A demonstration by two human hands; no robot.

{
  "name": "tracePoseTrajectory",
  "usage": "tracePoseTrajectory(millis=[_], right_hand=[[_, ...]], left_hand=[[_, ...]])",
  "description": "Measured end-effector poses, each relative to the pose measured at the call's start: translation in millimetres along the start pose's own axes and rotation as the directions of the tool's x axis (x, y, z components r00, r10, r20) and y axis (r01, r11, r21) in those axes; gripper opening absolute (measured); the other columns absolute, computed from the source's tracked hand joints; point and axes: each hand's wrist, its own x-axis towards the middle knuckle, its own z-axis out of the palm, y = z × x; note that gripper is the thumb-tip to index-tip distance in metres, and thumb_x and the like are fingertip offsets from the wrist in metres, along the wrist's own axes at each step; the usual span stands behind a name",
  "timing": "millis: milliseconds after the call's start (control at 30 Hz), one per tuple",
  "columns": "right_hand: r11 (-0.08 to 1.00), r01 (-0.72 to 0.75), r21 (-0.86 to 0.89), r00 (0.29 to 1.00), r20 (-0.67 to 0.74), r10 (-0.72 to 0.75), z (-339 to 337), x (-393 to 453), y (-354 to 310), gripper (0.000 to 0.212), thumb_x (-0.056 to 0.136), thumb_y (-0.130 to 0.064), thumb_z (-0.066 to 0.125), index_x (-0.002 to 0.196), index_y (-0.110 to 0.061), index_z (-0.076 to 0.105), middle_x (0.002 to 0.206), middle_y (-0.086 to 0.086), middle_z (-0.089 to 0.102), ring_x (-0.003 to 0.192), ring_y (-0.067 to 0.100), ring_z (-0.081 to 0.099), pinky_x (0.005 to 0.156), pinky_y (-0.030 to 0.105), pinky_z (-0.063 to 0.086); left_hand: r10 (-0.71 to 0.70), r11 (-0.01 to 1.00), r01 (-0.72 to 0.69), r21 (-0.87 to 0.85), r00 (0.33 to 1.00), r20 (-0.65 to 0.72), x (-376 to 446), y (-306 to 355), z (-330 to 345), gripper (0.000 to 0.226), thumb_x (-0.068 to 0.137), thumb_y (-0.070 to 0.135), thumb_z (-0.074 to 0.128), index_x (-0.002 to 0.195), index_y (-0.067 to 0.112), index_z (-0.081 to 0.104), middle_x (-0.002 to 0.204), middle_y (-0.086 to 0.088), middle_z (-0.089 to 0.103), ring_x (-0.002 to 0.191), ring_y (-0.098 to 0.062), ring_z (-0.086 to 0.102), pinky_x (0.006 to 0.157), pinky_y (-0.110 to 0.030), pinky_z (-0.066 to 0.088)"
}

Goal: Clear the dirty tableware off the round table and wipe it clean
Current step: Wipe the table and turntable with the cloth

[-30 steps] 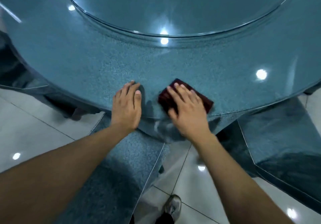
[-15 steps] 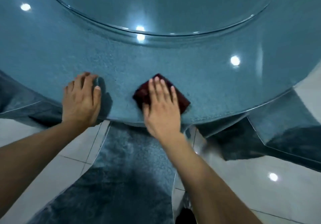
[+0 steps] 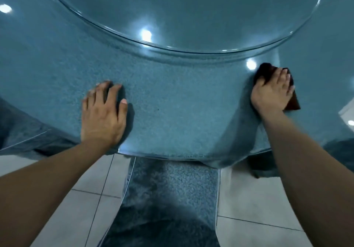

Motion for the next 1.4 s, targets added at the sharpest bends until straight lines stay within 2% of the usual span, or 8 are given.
tracePoseTrajectory(millis=[233, 367, 600, 767, 900, 1000, 1233, 1400], right_hand=[[0.764, 0.642, 0.059, 0.761, 0.070, -0.645, 66.4, -145.7, -210.5, 0.070, 0.095, -0.042, 0.036, 0.156, -0.010, 0.027, 0.164, 0.008, 0.025, 0.152, 0.020, 0.017, 0.124, 0.043, 0.003], [0.624, 0.775, 0.099, 0.607, 0.157, -0.779, 65.4, -149.5, -208.3, 0.069, 0.097, -0.043, 0.038, 0.158, -0.016, 0.023, 0.165, 0.001, 0.021, 0.152, 0.014, 0.015, 0.124, 0.040, 0.002], [0.963, 0.269, -0.028, 0.963, 0.001, -0.269, 1.4, -26.7, 21.6, 0.080, 0.089, -0.048, 0.018, 0.157, -0.008, 0.022, 0.164, 0.014, 0.022, 0.152, 0.028, 0.019, 0.123, 0.050, 0.011], [0.983, 0.181, 0.006, 0.983, 0.009, -0.181, 7.0, -71.1, -7.0, 0.077, 0.091, -0.040, 0.023, 0.157, -0.001, 0.017, 0.164, 0.019, 0.018, 0.152, 0.032, 0.016, 0.122, 0.054, 0.009], [0.715, 0.695, 0.075, 0.707, 0.116, -0.698, 45.9, -208.6, -129.0, 0.072, 0.093, -0.039, 0.034, 0.157, -0.007, 0.023, 0.164, 0.010, 0.023, 0.152, 0.023, 0.017, 0.124, 0.048, 0.006], [0.599, 0.791, 0.124, 0.577, 0.174, -0.798, 40.9, -239.8, -140.2, 0.069, 0.097, -0.040, 0.038, 0.159, -0.014, 0.020, 0.166, 0.002, 0.017, 0.153, 0.016, 0.010, 0.124, 0.043, 0.001], [0.967, 0.253, -0.004, 0.965, 0.075, -0.252, -16.6, -116.5, 62.7, 0.071, 0.095, -0.044, 0.026, 0.160, -0.017, 0.015, 0.167, 0.005, 0.013, 0.154, 0.019, 0.009, 0.124, 0.048, 0.005], [0.987, 0.161, -0.014, 0.987, 0.028, -0.161, -2.8, -169.8, 13.7, 0.072, 0.095, -0.043, 0.026, 0.159, -0.012, 0.016, 0.166, 0.008, 0.014, 0.154, 0.021, 0.009, 0.124, 0.050, 0.005]], left_hand=[[-0.015, 1.000, 0.016, -0.021, 0.999, 0.031, 0.1, 0.2, -2.9, 0.047, 0.101, 0.037, 0.033, 0.141, 0.017, 0.046, 0.149, -0.012, 0.042, 0.135, -0.038, 0.041, 0.112, -0.056, 0.031], [-0.006, 1.000, 0.007, -0.009, 1.000, 0.028, 1.1, -0.7, -1.2, 0.045, 0.101, 0.035, 0.032, 0.140, 0.017, 0.046, 0.149, -0.013, 0.043, 0.134, -0.038, 0.042, 0.111, -0.056, 0.033], [-0.031, 0.999, 0.031, 0.006, 0.999, 0.026, -0.2, 1.4, -1.0, 0.045, 0.101, 0.037, 0.032, 0.141, 0.020, 0.046, 0.150, -0.010, 0.042, 0.133, -0.038, 0.042, 0.110, -0.056, 0.032], [-0.032, 0.999, 0.031, 0.021, 0.999, 0.013, -1.2, 1.8, 1.3, 0.043, 0.102, 0.036, 0.033, 0.140, 0.020, 0.046, 0.150, -0.010, 0.042, 0.133, -0.037, 0.042, 0.111, -0.056, 0.032], [-0.010, 1.000, 0.010, 0.008, 1.000, -0.001, -0.9, -2.2, 2.4, 0.044, 0.102, 0.036, 0.030, 0.140, 0.020, 0.047, 0.149, -0.011, 0.044, 0.132, -0.038, 0.044, 0.110, -0.054, 0.033], [0.003, 1.000, -0.003, 0.004, 1.000, 0.000, -2.2, -3.0, 0.6, 0.046, 0.102, 0.036, 0.027, 0.140, 0.020, 0.048, 0.149, -0.011, 0.045, 0.131, -0.037, 0.045, 0.109, -0.052, 0.034], [-0.042, 0.999, 0.042, 0.018, 0.998, 0.056, -0.6, 2.6, -6.4, 0.049, 0.098, 0.038, 0.029, 0.141, 0.019, 0.046, 0.149, -0.012, 0.043, 0.131, -0.038, 0.043, 0.112, -0.053, 0.031], [-0.062, 0.998, 0.059, 0.033, 0.993, 0.098, 0.2, 3.3, -7.8, 0.049, 0.099, 0.039, 0.029, 0.143, 0.020, 0.044, 0.150, -0.013, 0.041, 0.134, -0.039, 0.040, 0.114, -0.054, 0.028]])
